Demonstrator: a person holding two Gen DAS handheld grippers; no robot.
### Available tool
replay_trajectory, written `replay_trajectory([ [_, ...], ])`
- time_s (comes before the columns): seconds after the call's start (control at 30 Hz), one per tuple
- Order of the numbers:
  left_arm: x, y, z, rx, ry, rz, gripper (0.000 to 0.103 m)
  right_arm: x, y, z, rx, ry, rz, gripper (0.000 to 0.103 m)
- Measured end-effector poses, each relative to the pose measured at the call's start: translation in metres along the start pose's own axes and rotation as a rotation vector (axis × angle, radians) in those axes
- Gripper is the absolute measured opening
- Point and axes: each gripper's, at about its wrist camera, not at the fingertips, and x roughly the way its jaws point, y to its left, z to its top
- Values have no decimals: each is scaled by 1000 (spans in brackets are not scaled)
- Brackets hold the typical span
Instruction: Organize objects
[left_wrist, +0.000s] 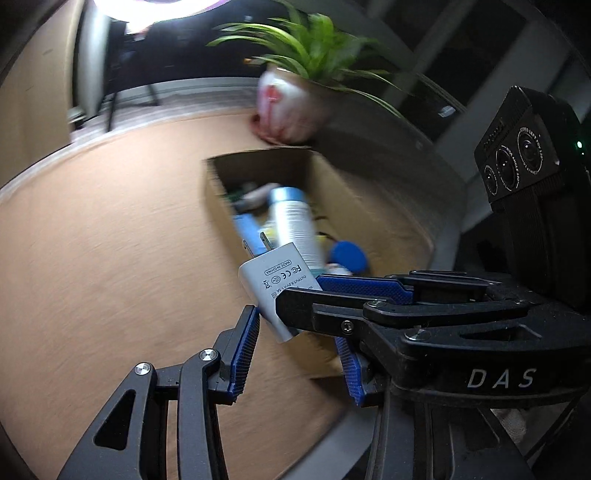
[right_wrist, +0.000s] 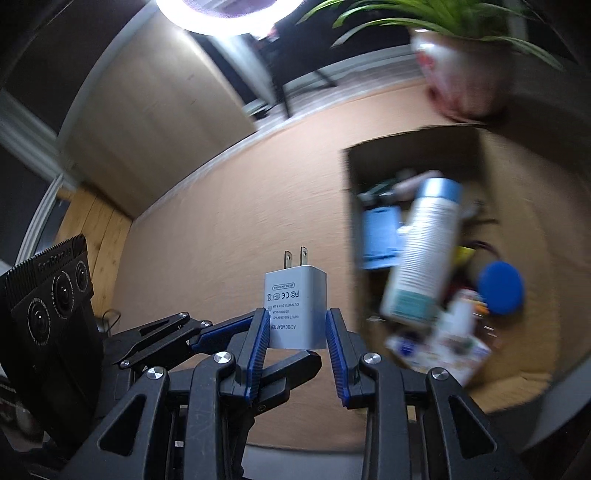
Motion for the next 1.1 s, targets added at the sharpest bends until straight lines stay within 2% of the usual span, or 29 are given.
replay_trajectory([
  [0.23, 36, -47, 13, 92, 50, -51, 45, -25, -43, -12, 69, -44, -52, 28],
  [0.5, 58, -72, 27, 147, 69, -65, 45, -39, -65, -8, 105, -95, -92, 27],
  [0.57, 63, -78, 32, 164, 64, -52, 51, -44, -71, -8, 108, -113, -102, 28],
  [0.6, 64, -78, 34, 166, 62, -44, 64, -45, -73, -7, 109, -122, -121, 35],
  [0.63, 64, -79, 35, 167, 53, -25, 77, -47, -74, -6, 106, -131, -153, 51],
  [0.7, 63, -79, 37, 170, 41, -10, 85, -50, -76, -5, 102, -162, -211, 64],
  [0.8, 61, -74, 38, 158, 32, 15, 89, -53, -77, -6, 94, -171, -204, 64],
  [1.1, 55, -58, 36, 118, 36, 39, 90, -53, -71, -5, 89, -180, -204, 64],
])
